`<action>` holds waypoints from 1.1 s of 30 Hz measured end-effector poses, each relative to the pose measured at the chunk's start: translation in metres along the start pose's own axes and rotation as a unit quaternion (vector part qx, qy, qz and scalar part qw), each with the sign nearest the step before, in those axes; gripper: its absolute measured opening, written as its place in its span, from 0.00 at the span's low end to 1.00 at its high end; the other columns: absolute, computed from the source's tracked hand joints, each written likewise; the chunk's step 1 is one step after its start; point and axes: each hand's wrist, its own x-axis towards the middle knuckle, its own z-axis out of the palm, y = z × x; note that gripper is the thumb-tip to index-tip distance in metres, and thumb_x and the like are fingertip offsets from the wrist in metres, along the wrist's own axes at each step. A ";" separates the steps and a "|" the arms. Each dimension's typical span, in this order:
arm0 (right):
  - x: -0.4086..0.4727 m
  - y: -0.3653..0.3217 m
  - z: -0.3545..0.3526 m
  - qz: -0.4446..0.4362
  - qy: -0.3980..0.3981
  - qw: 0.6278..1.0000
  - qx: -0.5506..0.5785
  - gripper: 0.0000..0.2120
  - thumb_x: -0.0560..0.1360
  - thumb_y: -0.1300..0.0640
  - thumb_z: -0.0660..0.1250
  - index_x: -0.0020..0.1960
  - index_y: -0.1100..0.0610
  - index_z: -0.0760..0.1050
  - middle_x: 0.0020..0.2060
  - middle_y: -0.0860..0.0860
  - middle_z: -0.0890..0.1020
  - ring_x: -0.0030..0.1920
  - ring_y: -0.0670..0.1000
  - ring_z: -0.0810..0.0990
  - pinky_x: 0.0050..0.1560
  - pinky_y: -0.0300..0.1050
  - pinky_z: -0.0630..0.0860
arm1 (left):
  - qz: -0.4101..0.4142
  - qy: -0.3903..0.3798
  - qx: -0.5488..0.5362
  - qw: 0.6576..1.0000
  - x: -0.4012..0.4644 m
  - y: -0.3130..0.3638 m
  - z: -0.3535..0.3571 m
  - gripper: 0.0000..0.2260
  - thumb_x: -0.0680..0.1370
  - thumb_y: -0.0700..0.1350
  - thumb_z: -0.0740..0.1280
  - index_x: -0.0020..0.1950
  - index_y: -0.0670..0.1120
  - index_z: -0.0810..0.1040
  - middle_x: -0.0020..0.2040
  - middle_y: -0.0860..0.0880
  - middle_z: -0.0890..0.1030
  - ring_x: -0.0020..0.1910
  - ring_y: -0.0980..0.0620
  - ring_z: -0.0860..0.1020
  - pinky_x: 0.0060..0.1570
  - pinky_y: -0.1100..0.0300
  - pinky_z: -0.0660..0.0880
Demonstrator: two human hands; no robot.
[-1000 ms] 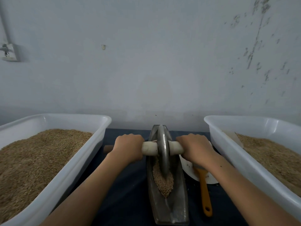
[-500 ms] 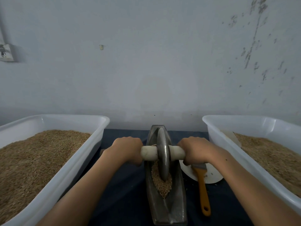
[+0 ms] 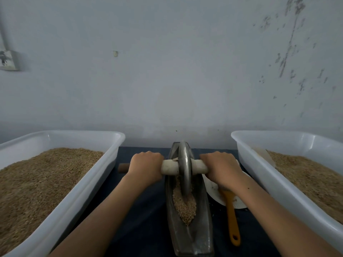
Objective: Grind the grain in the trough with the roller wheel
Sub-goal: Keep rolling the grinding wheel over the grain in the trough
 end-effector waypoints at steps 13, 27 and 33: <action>0.000 -0.002 -0.004 0.000 -0.026 1.000 -0.002 0.07 0.75 0.57 0.64 0.52 0.49 0.73 0.46 0.49 0.80 0.45 0.52 0.78 0.40 0.43 0.65 | -0.012 -0.036 -0.008 0.999 0.000 0.000 -0.002 0.12 0.74 0.49 0.67 0.56 0.49 0.75 0.47 0.51 0.78 0.45 0.51 0.76 0.41 0.58 0.67; -0.003 0.005 -0.017 -0.041 -0.176 0.983 0.031 0.13 0.70 0.56 0.71 0.54 0.50 0.74 0.39 0.46 0.76 0.39 0.46 0.75 0.32 0.38 0.64 | 0.017 -0.170 -0.043 0.984 0.000 -0.006 -0.009 0.19 0.69 0.50 0.73 0.58 0.48 0.75 0.39 0.52 0.74 0.40 0.52 0.74 0.40 0.57 0.69; -0.001 -0.002 -0.012 -0.023 -0.065 0.998 -0.004 0.09 0.74 0.57 0.66 0.54 0.50 0.74 0.44 0.48 0.78 0.41 0.50 0.75 0.38 0.42 0.65 | -0.001 -0.088 -0.030 0.996 0.000 -0.004 -0.005 0.15 0.72 0.50 0.70 0.57 0.49 0.75 0.43 0.52 0.76 0.41 0.52 0.74 0.41 0.58 0.68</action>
